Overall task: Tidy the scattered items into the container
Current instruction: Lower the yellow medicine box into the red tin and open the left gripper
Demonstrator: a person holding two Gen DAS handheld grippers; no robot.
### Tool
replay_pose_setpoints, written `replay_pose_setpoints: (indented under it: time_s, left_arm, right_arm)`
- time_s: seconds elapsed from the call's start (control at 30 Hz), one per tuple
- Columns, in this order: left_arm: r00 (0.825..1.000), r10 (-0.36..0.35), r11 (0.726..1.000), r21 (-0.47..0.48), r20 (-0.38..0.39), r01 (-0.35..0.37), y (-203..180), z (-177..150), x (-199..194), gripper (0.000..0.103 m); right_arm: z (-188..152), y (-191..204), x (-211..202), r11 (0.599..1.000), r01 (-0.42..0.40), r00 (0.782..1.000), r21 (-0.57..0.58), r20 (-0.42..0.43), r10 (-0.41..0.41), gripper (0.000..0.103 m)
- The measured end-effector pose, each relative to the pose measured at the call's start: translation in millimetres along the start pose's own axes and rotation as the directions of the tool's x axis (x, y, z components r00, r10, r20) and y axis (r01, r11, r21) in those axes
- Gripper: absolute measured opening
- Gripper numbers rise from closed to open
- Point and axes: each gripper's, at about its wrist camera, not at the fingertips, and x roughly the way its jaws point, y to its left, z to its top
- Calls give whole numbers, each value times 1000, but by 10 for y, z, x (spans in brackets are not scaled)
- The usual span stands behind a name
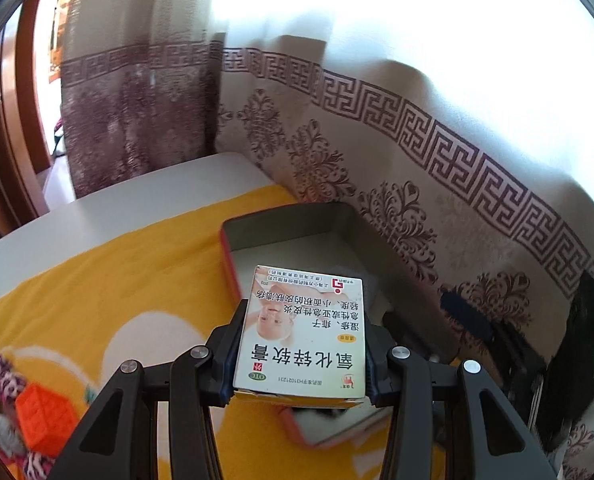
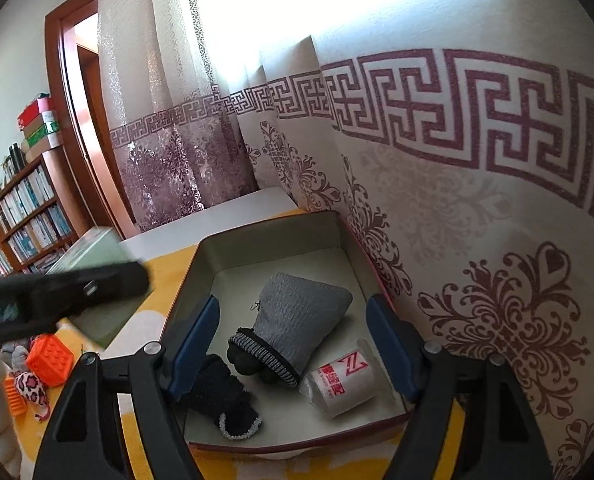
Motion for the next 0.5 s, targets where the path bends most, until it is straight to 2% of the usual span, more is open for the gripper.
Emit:
replay_pose_setpoints:
  time_s: [0.13, 0.17, 0.2, 0.27, 0.5]
  left_arm:
    - [999, -31, 1000, -7, -12, 31, -36, 143, 190, 49]
    - [999, -41, 999, -23, -22, 40, -22, 160, 234, 55]
    - [998, -50, 998, -44, -31, 48, -1, 171, 275, 66]
    - [998, -50, 996, -69, -24, 48, 30, 166, 305, 74]
    - [1000, -5, 996, -92, -21, 3, 144, 61, 253, 74]
  right_arm:
    - [-7, -22, 12, 1000, 1, 1000, 4, -8, -1, 79]
    - [-5, -27, 23, 1000, 3, 1000, 5, -11, -3, 79]
    - [-5, -32, 32, 1000, 3, 1000, 6, -15, -3, 79]
    - [-6, -39, 44, 1000, 2, 1000, 7, -20, -1, 79]
    - [0, -40, 66, 1000, -10, 1000, 11, -26, 11, 79]
